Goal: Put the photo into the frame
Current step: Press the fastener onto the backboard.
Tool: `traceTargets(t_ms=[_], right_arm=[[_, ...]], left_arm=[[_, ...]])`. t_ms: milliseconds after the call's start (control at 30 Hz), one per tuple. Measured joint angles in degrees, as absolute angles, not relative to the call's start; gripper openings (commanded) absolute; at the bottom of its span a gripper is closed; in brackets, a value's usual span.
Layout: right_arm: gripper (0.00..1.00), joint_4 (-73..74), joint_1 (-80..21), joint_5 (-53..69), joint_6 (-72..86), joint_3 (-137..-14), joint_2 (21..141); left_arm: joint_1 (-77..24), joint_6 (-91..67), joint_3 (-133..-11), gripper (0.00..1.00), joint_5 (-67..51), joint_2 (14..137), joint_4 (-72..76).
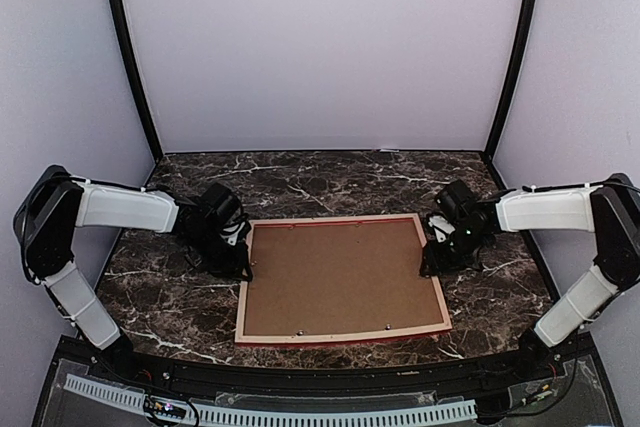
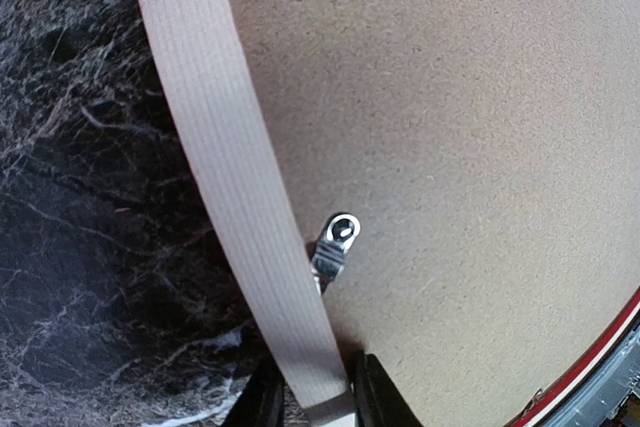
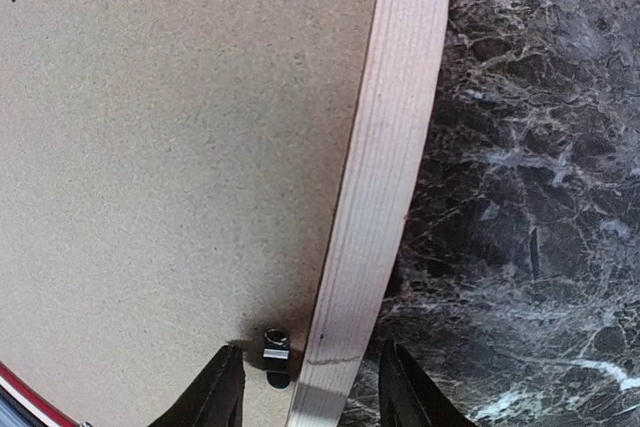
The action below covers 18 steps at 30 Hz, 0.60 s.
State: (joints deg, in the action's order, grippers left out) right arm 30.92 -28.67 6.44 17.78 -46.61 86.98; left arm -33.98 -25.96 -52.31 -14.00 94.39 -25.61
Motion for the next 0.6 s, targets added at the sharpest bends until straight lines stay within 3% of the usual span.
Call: traceTargets(t_ms=[600], right_arm=[[0.24,31.53,-28.67,6.57,16.93,-47.59,88.73]], left_arm=[[-33.98,-25.96,-52.49,0.24,-13.58,94.50,-25.82]])
